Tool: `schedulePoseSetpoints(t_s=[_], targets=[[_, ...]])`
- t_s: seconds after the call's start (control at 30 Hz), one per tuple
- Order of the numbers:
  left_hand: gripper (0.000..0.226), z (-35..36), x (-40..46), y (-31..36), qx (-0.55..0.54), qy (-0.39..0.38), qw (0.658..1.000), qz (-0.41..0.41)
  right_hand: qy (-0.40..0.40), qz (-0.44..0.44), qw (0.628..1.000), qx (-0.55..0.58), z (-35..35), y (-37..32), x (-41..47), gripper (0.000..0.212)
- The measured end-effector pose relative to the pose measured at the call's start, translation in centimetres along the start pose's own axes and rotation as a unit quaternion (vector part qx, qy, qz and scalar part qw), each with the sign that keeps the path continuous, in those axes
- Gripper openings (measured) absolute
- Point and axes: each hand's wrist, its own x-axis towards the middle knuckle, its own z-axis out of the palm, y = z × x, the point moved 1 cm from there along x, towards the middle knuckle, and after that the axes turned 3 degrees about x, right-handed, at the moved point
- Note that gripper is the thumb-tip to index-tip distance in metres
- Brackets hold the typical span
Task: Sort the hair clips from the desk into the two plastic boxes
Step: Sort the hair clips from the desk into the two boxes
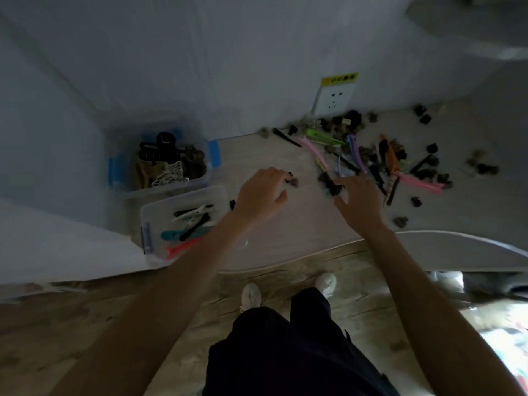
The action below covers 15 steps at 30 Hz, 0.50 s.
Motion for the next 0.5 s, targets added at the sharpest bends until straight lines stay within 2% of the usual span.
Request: schedulePoseSetpoints(t_s=[0.13, 0.27, 0.37, 0.5], targets=[[0.042, 2.8, 5.9, 1.2, 0.019, -0.045, 0.999, 0.000, -0.029, -0.004, 0.999, -0.015, 0.5, 3.2, 1.9, 0.039], [0.053, 4.6, 11.2, 1.2, 0.084, -0.058, 0.994, 0.039, -0.064, 0.027, 0.997, -0.032, 0.3, 4.8, 3.9, 0.039], [0.047, 5.2, 13.2, 1.0, 0.131, -0.083, 0.986, 0.068, -0.082, 0.025, 0.995, -0.059, 0.4, 5.0, 4.5, 0.037], [0.027, 5.5, 14.7, 1.6, 0.170, -0.070, 0.978, 0.098, -0.094, -0.005, 0.994, -0.049, 0.1, 5.6, 5.6, 0.033]])
